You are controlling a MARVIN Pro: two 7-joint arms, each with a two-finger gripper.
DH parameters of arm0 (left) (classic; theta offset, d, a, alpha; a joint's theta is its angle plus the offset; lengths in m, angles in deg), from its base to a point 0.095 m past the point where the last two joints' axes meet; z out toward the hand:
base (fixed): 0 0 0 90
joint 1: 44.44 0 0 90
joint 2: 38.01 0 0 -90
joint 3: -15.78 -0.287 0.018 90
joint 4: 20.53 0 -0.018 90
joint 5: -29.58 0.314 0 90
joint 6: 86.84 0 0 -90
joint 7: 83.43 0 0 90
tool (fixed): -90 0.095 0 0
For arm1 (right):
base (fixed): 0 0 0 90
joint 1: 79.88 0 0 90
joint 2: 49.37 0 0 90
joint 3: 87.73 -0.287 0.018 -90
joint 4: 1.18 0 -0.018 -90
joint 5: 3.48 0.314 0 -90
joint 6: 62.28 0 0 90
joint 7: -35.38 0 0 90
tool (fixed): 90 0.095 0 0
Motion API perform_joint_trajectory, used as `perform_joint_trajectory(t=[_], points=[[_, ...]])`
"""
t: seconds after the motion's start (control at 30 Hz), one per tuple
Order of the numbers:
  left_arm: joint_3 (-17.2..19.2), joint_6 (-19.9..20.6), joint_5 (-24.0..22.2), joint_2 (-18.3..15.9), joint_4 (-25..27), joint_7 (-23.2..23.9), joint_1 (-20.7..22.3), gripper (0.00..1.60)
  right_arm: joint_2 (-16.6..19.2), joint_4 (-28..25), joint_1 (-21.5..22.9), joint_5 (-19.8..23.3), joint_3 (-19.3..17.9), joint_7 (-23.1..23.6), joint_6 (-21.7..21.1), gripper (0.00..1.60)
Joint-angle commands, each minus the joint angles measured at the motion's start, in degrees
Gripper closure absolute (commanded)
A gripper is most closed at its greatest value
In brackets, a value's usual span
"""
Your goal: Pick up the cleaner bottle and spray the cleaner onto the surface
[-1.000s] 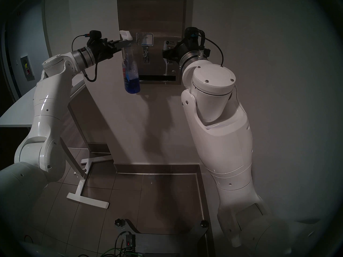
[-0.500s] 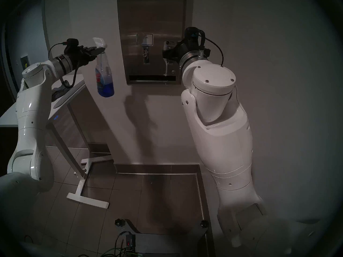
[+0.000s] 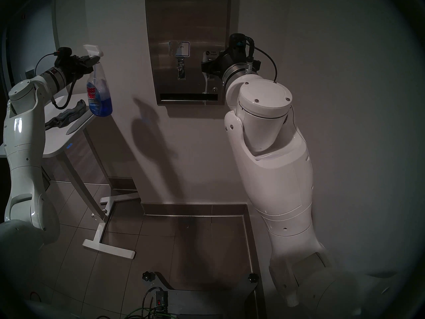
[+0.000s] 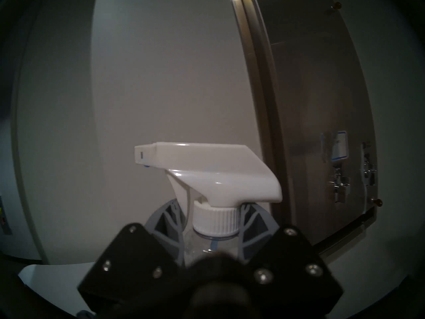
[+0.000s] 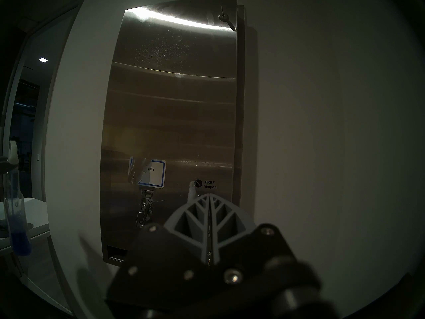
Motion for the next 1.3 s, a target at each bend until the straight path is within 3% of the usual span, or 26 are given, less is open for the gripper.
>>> perform_joint_trajectory(t=[0.0,0.73,1.27], points=[[3.97,0.49,0.23,-1.91,5.78,-2.55,1.92,1.6,-0.05,-1.5,1.72,-0.44,-0.08,0.05,0.75,1.6],[8.16,3.09,7.95,-7.99,5.82,-8.42,2.64,1.6,-0.09,-1.5,1.71,-0.55,-0.11,0.15,0.76,1.6],[13.02,4.14,11.87,-12.14,1.35,-11.66,3.38,1.6,-0.12,-1.5,1.7,-0.62,-0.13,0.21,0.76,1.6]])
